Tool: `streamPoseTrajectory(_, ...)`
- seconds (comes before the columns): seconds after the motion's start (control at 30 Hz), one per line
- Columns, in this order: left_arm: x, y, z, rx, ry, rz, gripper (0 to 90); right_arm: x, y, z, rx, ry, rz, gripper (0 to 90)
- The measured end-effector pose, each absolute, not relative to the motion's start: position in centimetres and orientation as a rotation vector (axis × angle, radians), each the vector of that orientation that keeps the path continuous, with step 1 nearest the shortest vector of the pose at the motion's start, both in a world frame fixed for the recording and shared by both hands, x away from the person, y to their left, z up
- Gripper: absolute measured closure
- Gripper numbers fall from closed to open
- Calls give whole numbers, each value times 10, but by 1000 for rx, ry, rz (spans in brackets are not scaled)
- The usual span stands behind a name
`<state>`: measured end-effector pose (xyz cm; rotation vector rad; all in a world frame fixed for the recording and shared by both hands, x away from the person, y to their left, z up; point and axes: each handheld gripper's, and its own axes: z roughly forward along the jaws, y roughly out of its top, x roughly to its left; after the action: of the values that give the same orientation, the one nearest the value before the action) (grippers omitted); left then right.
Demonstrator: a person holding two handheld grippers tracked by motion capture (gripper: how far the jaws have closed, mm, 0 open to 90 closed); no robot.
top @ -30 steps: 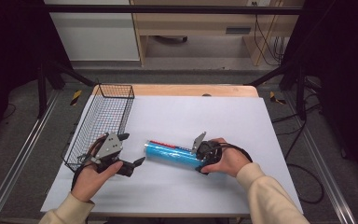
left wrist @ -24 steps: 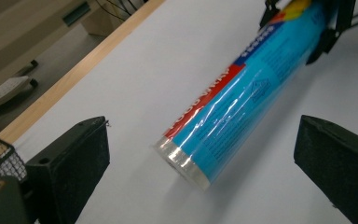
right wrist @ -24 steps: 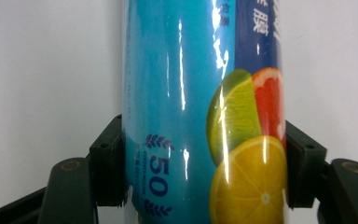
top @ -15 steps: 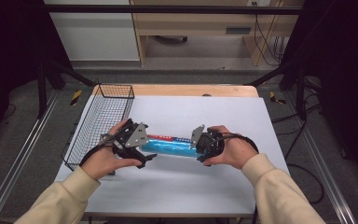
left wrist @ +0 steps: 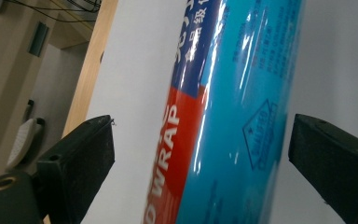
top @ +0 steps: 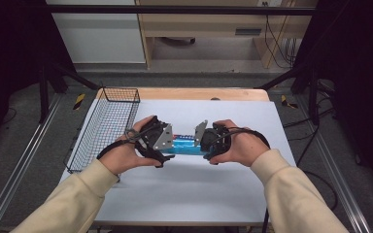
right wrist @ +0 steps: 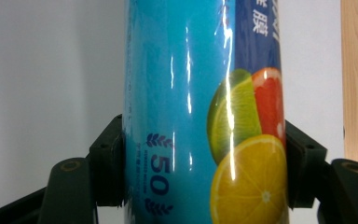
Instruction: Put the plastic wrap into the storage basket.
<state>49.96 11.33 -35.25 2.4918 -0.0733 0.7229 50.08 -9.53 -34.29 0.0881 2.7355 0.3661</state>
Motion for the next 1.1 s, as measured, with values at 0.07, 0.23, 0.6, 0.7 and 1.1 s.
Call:
streamPoseTrajectory(0.07,501,111,-354,2503,-80,709,70,499,-93,-339,77,2729,368,322)
streamPoseTrajectory(0.23,501,106,-357,2519,-85,706,86,496,-88,-331,51,2728,368,322)
streamPoseTrajectory(0.6,501,104,-359,2564,-102,718,202,490,-82,-327,36,2717,343,322)
streamPoseTrajectory(0.7,500,103,-361,2582,-102,701,242,490,-82,-327,34,2711,341,322)
streamPoseTrajectory(1.1,502,100,-360,2591,-123,697,290,488,-83,-324,17,2696,317,322)
